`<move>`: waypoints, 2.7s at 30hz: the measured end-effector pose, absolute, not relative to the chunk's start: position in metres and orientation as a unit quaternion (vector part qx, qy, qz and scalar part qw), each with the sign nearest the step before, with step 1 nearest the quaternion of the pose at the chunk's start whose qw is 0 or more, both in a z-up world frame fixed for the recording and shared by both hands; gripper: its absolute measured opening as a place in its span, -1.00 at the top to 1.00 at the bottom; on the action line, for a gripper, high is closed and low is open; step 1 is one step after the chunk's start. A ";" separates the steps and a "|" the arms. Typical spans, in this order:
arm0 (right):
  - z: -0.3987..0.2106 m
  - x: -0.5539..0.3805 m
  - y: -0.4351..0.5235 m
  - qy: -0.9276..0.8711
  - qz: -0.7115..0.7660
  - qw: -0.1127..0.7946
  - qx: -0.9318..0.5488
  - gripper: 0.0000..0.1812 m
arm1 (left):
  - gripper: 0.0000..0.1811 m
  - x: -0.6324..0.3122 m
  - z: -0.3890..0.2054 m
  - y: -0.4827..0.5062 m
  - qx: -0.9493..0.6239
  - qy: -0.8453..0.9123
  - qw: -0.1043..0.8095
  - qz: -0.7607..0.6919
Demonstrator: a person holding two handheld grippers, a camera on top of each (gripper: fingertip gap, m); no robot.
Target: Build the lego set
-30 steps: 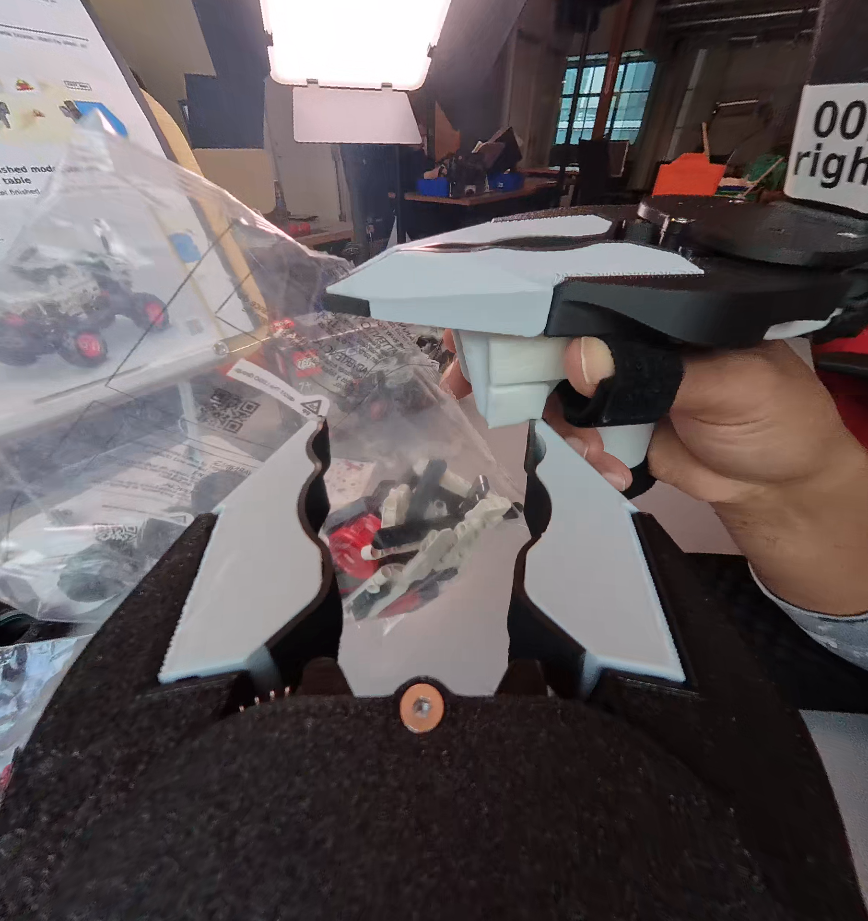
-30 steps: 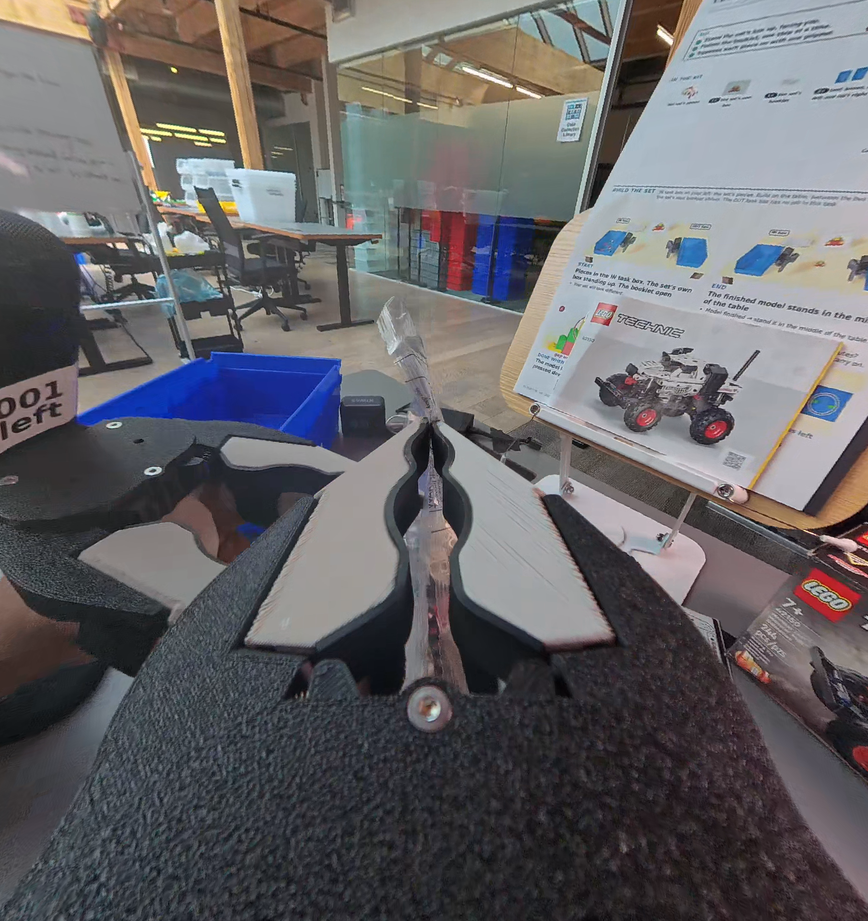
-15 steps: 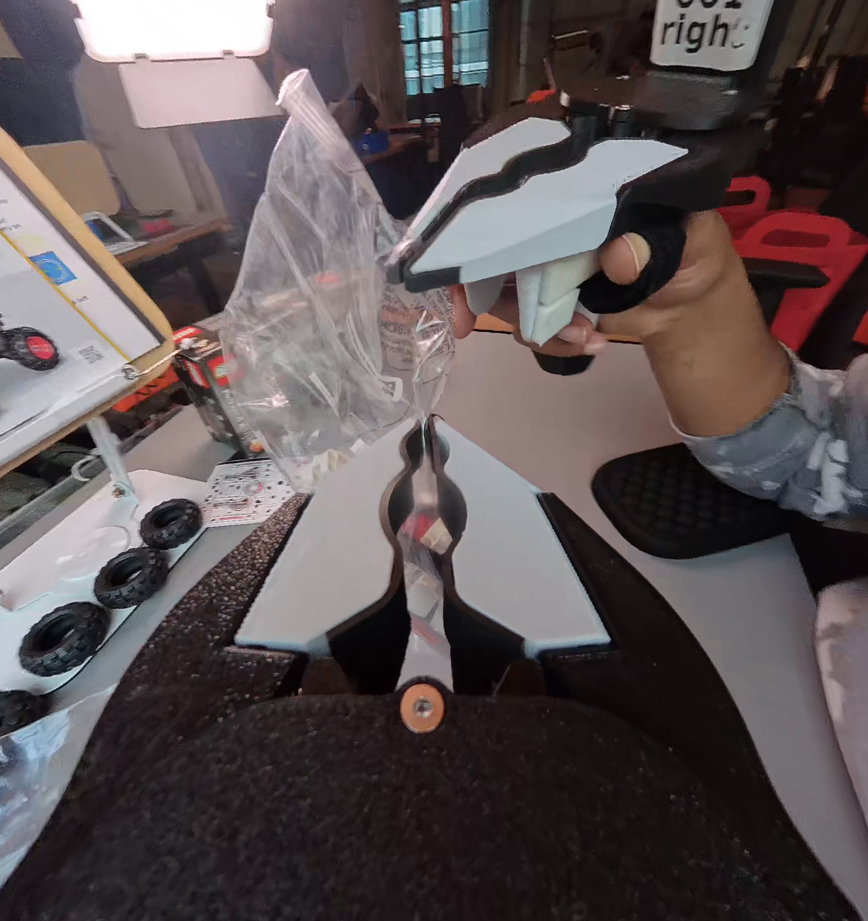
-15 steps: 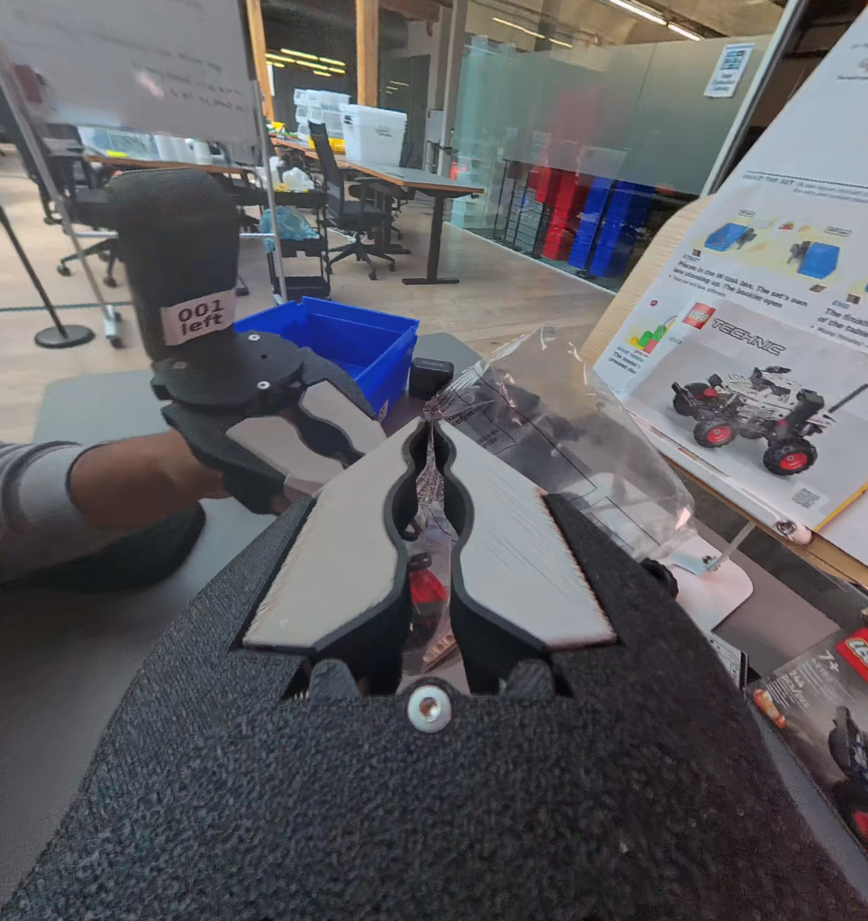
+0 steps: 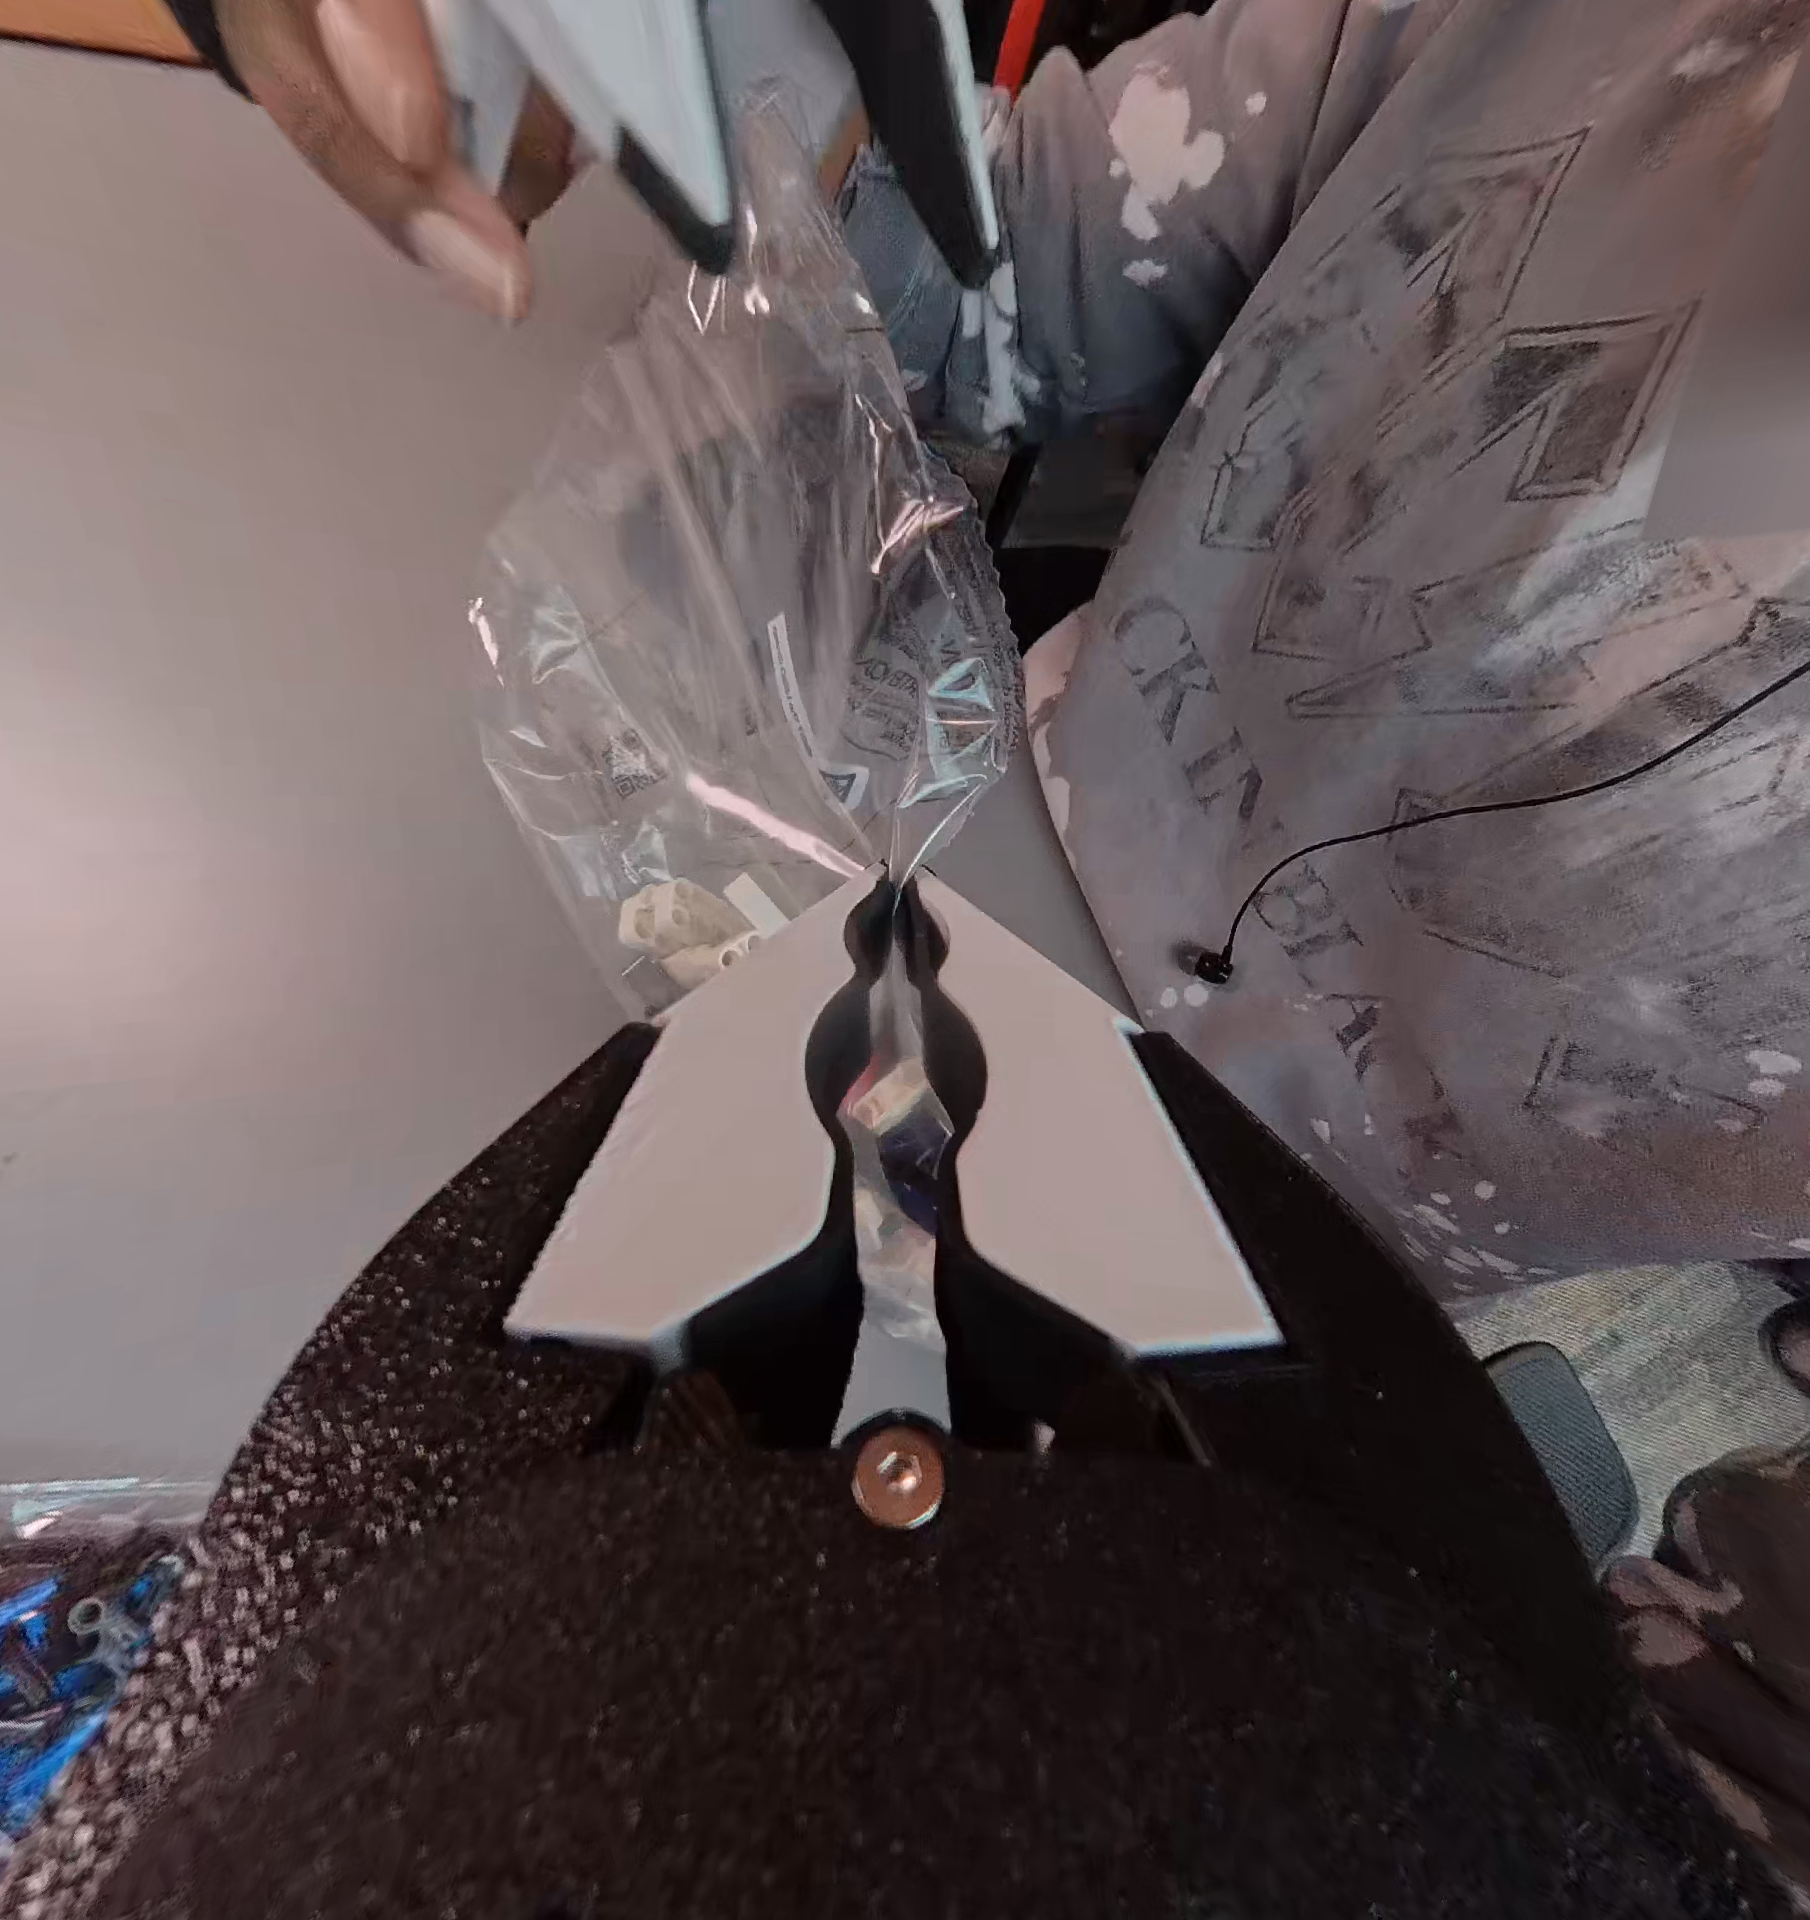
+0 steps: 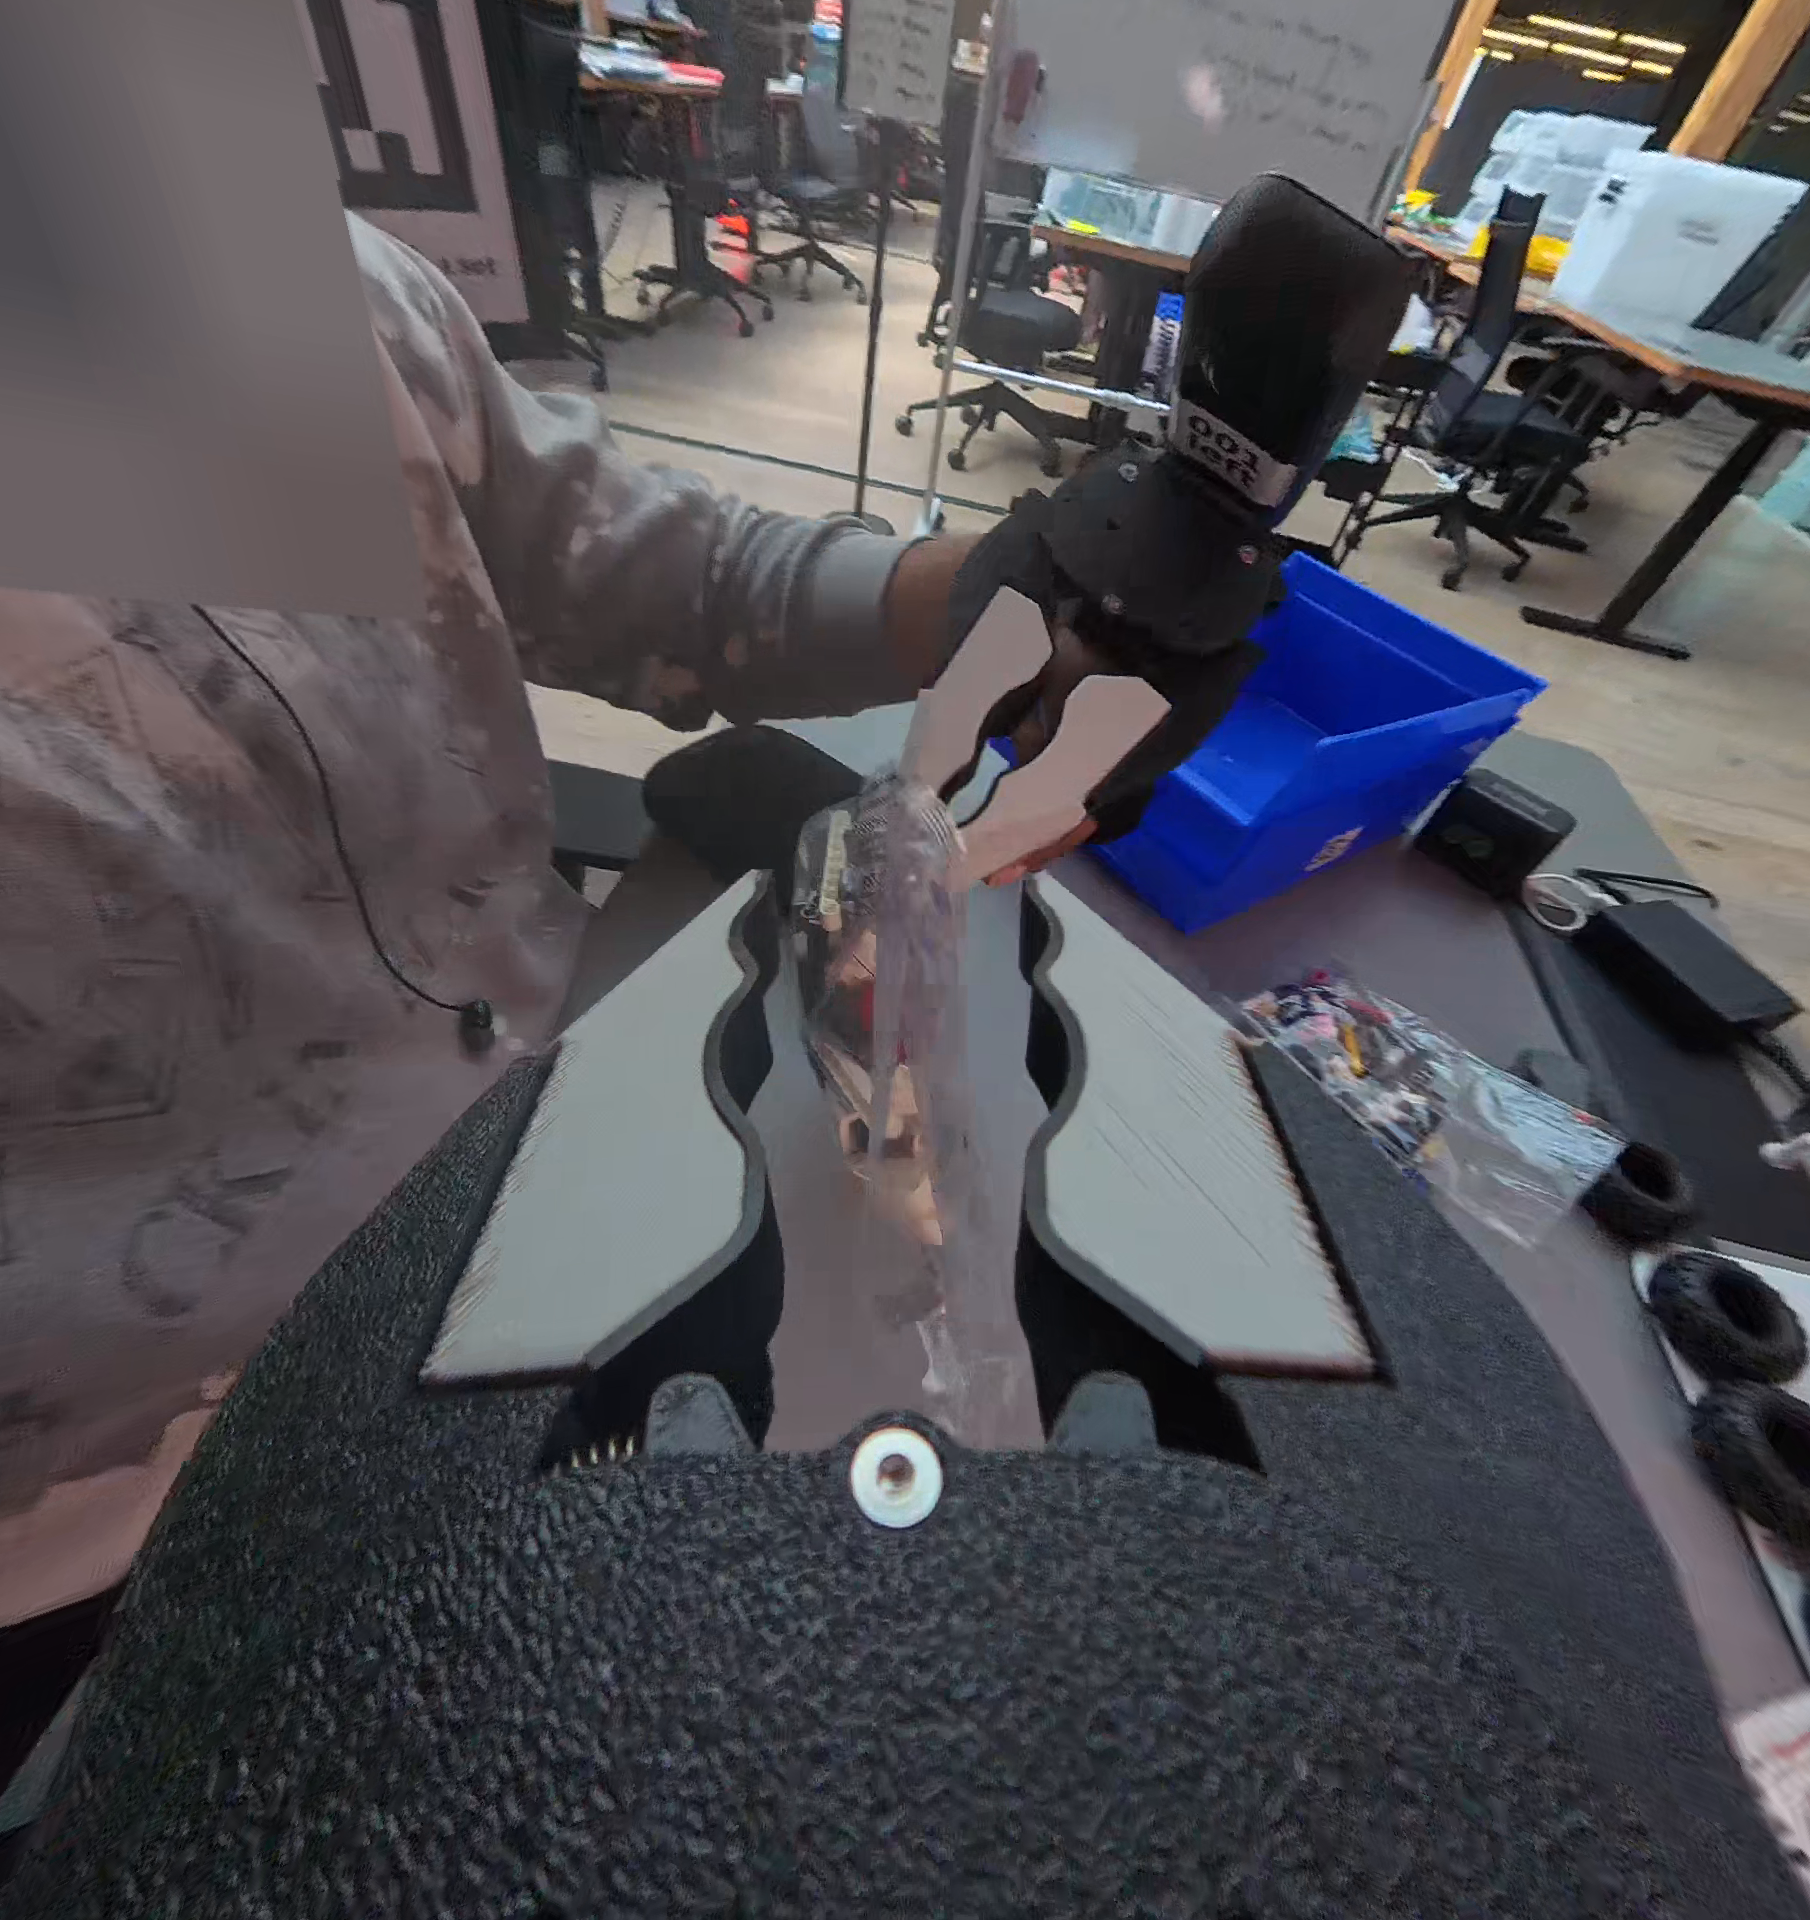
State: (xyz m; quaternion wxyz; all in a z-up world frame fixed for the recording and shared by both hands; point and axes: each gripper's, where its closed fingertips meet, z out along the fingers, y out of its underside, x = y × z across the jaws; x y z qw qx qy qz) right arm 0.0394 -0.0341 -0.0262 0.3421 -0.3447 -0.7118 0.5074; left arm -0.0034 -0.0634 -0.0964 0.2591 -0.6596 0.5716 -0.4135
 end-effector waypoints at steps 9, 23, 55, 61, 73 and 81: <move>-0.030 0.041 -0.021 -0.613 0.567 0.380 -0.398 0.89 | 0.62 0.001 -0.061 -0.048 -0.682 0.475 0.372 -0.413; -0.003 0.080 -0.028 -0.617 0.508 0.431 -0.420 0.89 | 1.00 0.051 -0.057 -0.046 -0.679 0.506 0.450 -0.282; -0.030 0.059 -0.050 -0.681 0.403 0.422 -0.442 0.75 | 1.00 0.054 -0.054 -0.061 -0.669 0.525 0.369 -0.375; -0.032 0.055 -0.053 -0.713 0.379 0.401 -0.433 1.00 | 1.00 0.055 -0.054 -0.053 -0.674 0.527 0.361 -0.371; -0.036 0.053 -0.041 -0.694 0.369 0.403 -0.468 1.00 | 1.00 0.061 -0.041 -0.044 -0.656 0.491 0.423 -0.387; -0.028 0.060 -0.056 -0.757 0.324 0.392 -0.411 1.00 | 1.00 0.065 -0.032 -0.061 -0.646 0.514 0.382 -0.416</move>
